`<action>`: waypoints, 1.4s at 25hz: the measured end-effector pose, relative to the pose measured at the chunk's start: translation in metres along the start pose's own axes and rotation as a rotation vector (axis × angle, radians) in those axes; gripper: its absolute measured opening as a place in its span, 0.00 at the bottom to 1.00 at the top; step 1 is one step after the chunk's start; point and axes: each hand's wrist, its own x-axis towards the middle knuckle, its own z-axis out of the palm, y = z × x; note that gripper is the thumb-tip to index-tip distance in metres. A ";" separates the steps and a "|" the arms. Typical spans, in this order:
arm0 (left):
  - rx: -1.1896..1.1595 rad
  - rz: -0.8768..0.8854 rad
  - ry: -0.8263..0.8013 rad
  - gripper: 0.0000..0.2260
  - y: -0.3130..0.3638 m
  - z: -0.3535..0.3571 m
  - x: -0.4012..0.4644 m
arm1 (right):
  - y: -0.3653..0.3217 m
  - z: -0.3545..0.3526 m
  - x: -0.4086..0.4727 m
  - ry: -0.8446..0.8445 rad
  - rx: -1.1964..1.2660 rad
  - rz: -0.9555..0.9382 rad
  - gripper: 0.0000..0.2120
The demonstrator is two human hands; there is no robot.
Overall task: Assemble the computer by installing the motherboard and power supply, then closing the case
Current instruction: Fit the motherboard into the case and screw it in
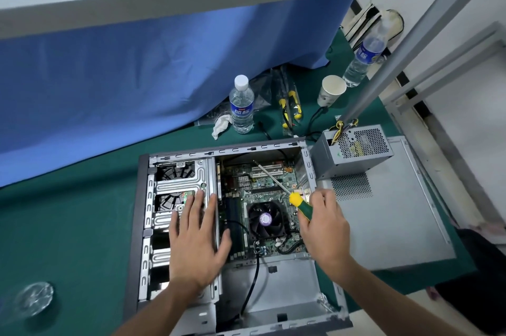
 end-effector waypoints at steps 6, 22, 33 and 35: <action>0.001 -0.005 0.000 0.33 -0.003 0.000 0.003 | 0.001 0.002 0.002 -0.046 0.040 0.039 0.16; 0.005 -0.020 0.038 0.32 0.007 -0.005 0.008 | 0.093 -0.022 0.010 -0.353 0.684 0.340 0.11; 0.008 -0.030 0.041 0.32 0.005 -0.001 0.004 | 0.112 0.054 -0.006 -0.442 0.474 0.607 0.05; 0.005 -0.032 0.040 0.32 0.004 -0.001 0.004 | 0.106 0.063 -0.001 -0.450 0.477 0.648 0.05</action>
